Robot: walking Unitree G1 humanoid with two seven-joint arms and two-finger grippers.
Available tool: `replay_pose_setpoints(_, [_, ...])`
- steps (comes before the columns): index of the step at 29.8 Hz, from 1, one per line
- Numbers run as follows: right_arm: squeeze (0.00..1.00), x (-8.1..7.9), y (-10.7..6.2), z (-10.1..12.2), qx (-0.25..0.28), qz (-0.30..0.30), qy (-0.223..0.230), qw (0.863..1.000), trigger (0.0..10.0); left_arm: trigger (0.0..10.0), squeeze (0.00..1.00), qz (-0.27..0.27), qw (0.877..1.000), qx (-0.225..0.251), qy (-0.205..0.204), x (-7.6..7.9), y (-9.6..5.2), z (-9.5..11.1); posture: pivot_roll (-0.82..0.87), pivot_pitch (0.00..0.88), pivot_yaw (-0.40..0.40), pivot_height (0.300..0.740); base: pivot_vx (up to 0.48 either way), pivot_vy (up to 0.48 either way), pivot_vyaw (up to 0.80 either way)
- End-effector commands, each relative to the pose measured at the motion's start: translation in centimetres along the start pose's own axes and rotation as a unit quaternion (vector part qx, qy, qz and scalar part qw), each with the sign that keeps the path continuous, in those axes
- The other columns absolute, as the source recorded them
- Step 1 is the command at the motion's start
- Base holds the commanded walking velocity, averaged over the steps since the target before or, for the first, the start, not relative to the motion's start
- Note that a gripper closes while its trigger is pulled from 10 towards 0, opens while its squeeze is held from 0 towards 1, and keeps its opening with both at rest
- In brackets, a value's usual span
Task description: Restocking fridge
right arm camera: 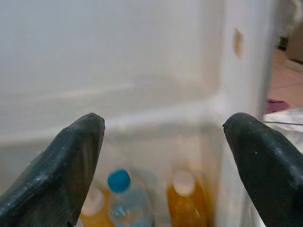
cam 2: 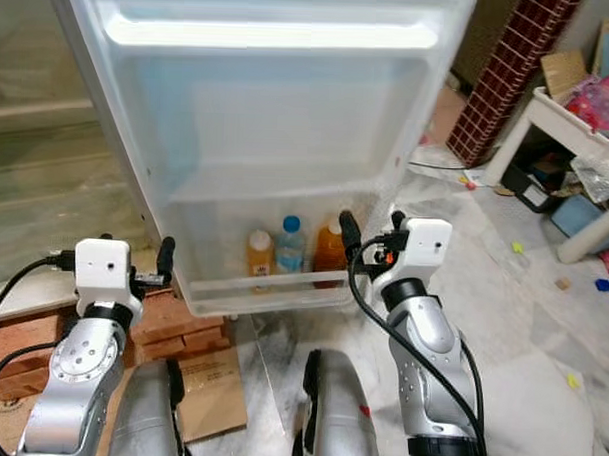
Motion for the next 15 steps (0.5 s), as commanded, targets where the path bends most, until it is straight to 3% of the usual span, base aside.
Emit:
replay_pose_setpoints(1, [0.0,0.1,0.2,0.9,0.011,-0.001,0.002,1.0,10.0,10.0,0.0,-0.006,1.0,-0.001,0.006,0.3,0.1,-0.1,0.06,0.0,-0.062,0.654,0.0,0.0,0.0])
replay_pose_setpoints(8, [0.0,0.0,0.1,0.6,0.003,-0.001,-0.003,1.0,10.0,10.0,0.0,-0.008,1.0,0.0,0.007,0.4,0.2,-0.1,0.06,0.0,-0.062,0.693,0.0,0.0,0.0])
replay_pose_setpoints(15, [0.0,0.4,0.3,-0.7,-0.029,-0.016,-0.023,0.999,10.0,10.0,0.0,-0.007,1.0,0.0,0.007,0.4,0.3,-0.1,0.06,0.0,-0.062,0.693,0.0,0.0,0.0])
Point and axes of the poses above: a point about 5 cm out from each wrist's last joint towards the gripper, its own y axis pointing out of the wrist towards the gripper, its own z axis along the axis of the wrist's last joint, x = y × z, the point moved 6 cm from there along y, pointing out of the wrist towards the gripper, and after that the axes turned 6 degrees about -y, right-handed, at the moved point
